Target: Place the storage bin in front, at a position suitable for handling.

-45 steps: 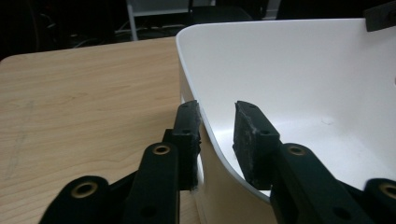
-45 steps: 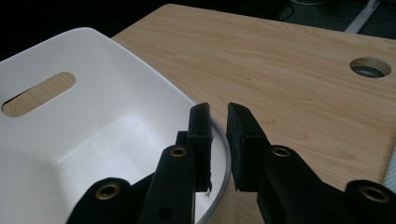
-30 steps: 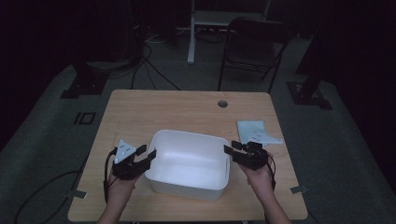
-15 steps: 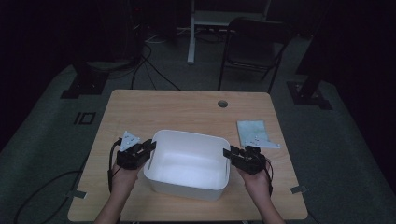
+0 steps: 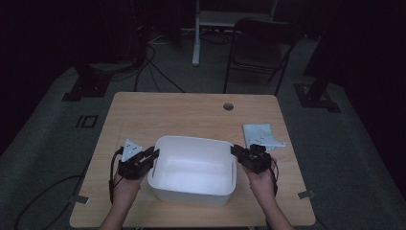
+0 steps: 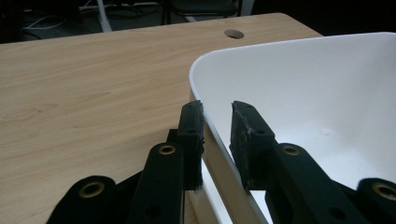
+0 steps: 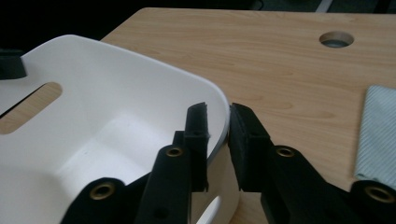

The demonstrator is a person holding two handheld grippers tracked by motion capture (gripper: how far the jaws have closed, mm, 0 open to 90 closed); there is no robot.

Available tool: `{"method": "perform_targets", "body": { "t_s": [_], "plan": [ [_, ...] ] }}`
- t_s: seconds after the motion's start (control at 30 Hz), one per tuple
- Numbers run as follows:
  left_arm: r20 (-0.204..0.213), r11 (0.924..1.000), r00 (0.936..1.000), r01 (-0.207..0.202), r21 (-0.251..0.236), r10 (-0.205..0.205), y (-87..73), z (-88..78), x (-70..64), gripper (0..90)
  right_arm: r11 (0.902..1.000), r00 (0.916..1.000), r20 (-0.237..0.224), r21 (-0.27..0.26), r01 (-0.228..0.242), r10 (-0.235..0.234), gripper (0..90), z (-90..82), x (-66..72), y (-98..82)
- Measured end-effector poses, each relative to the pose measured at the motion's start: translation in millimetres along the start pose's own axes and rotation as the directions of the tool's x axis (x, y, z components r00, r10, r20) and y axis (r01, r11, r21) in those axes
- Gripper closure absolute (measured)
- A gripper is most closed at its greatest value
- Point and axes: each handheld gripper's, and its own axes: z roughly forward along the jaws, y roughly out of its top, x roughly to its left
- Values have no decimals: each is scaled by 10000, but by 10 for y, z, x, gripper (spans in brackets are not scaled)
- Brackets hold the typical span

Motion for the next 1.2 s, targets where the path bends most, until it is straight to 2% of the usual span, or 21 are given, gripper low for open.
{"method": "perform_targets", "body": {
  "t_s": [0.1,0.23,0.33,0.4,0.77,0.97,1.07,1.2],
  "plan": [
    [32,10000,10000,41,-8,-41,-21,-32,-19,721,9996,9994,198,-38,283,-283,805,36,13,18],
    [-75,9998,9998,-166,88,167,-35,-76,-66,716,9994,9991,247,38,342,-343,819,111,1,47],
    [-10,9999,9999,-100,90,101,-53,-111,-84,712,9989,9984,320,140,455,-459,836,158,6,81],
    [43,10000,10000,10,28,-10,-71,-132,-86,710,9984,9982,273,202,524,-530,837,176,-3,102],
    [-179,9998,9996,-216,-28,216,-131,-258,-205,695,9970,9975,-51,331,701,-700,831,291,-50,198],
    [-16,9999,10000,-72,-106,72,-187,-337,-273,672,9968,9972,-187,314,730,-724,823,345,-70,233],
    [97,9997,9999,-83,-224,86,-208,-332,-255,654,9965,9967,-275,325,775,-766,820,351,-74,237],
    [352,9993,9993,165,-338,-154,-184,-246,-169,587,9972,9970,-408,335,668,-654,805,324,-96,245]
  ]
}}
